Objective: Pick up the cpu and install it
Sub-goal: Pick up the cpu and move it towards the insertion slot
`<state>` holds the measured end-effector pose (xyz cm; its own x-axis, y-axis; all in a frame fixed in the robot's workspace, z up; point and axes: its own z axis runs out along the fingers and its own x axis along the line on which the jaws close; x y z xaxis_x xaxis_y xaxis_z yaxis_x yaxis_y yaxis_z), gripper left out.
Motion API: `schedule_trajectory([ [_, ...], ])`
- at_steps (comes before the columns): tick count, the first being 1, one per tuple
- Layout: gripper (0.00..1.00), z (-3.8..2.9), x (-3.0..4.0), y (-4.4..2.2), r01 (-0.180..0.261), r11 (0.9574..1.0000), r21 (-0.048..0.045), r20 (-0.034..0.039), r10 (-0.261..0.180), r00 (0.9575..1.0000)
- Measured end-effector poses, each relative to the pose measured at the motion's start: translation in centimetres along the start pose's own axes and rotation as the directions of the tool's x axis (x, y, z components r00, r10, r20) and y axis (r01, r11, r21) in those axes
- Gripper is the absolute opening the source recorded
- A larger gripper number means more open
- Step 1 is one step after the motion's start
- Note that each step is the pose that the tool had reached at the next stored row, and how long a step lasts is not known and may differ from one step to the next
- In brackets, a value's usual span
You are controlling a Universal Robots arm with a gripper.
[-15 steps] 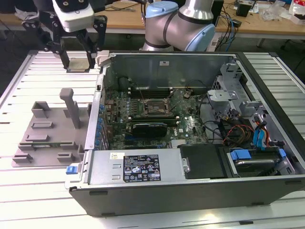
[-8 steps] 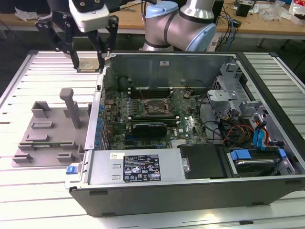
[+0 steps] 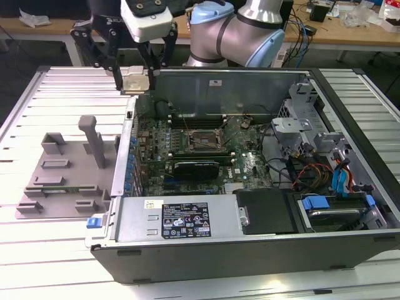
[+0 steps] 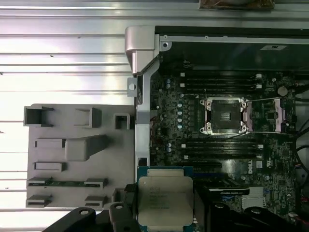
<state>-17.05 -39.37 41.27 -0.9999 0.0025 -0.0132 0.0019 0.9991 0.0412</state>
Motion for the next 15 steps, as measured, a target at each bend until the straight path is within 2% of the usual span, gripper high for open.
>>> schedule_trajectory([
  [6,0.55,0.03,-2.0,0.0,0.0,1.0,-0.0001,0.0001,0.0,1.0],
  [12,0.55,0.07,-5.03,0.01,0.0,1.0,0.0,0.0,0.0,1.0],
  [14,0.55,0.09,-6.57,0.01,0.0,1.0,0.0,0.0,0.0,1.0],
  [15,0.55,0.09,-6.97,0.01,0.0,1.0,0.0,0.0,0.0,1.0],
])
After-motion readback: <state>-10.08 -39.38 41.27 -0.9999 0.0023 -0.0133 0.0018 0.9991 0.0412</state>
